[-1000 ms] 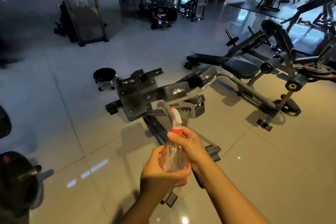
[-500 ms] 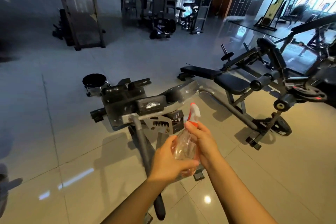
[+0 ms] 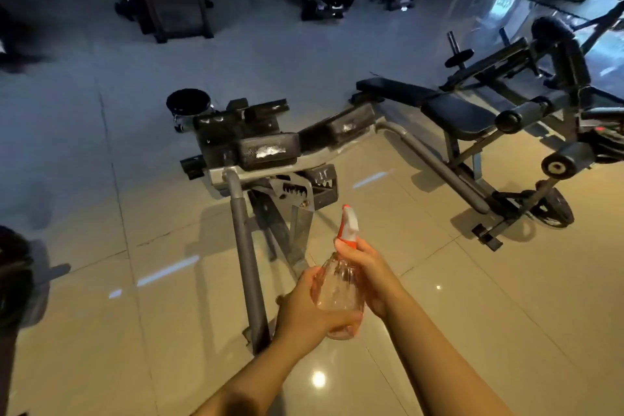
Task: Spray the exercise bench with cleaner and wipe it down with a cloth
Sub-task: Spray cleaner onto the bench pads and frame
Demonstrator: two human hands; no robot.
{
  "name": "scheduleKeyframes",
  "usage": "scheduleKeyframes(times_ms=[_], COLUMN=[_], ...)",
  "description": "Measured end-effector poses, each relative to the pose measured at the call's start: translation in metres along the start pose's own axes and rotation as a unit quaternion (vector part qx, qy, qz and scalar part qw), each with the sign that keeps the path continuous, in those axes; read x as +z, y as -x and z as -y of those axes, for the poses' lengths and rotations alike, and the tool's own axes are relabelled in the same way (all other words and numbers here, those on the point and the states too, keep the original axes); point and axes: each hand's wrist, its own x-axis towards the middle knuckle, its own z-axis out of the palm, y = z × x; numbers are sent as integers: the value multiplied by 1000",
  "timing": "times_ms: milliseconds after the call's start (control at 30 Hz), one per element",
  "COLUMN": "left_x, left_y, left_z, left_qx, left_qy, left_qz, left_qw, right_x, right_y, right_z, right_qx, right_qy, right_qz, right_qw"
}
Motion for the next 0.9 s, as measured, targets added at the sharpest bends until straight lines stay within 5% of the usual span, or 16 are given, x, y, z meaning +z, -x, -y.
scheduleKeyframes(times_ms=[167,433,733,900], left_x=[26,39,42,57], left_y=[10,2,13,22], left_z=[53,96,96,81], left_qx=[-78,-147,-118,-117], left_qy=[14,-115,-140,-104], left_qz=[-5,-25,-11,13], left_qw=[997,982,983,988], right_x=[-16,-18,-30,-46], right_y=[-8,-27,-16,2], right_z=[-61,-117,-117,-109], right_qx=[78,114,156,161], right_qy=[-43,-68,-45,-49], right_qz=[4,-39,13,-21], right_qw=[996,990,987,986])
